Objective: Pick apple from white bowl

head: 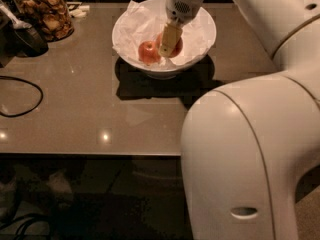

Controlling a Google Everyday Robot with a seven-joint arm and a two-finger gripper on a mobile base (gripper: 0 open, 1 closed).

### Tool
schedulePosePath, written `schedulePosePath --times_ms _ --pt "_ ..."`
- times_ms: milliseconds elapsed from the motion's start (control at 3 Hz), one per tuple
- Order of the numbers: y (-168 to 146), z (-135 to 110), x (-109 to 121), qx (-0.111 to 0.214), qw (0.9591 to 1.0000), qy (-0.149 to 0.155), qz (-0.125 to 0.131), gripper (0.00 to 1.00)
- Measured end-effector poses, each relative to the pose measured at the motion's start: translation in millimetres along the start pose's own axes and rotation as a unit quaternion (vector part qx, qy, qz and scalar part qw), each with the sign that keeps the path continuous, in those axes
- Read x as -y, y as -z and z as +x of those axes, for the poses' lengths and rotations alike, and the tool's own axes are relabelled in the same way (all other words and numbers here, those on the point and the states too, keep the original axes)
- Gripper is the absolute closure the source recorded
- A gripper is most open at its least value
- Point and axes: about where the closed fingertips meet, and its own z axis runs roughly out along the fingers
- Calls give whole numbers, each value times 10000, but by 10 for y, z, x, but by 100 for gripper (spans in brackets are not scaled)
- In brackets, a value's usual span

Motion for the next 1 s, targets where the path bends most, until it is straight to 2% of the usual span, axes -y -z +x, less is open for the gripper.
schedulePosePath --times_ms 667,1000 --pt "463 -58 -228 -323 9988 -29 368 100" --pt "676 -158 -427 -409 9981 155 434 100"
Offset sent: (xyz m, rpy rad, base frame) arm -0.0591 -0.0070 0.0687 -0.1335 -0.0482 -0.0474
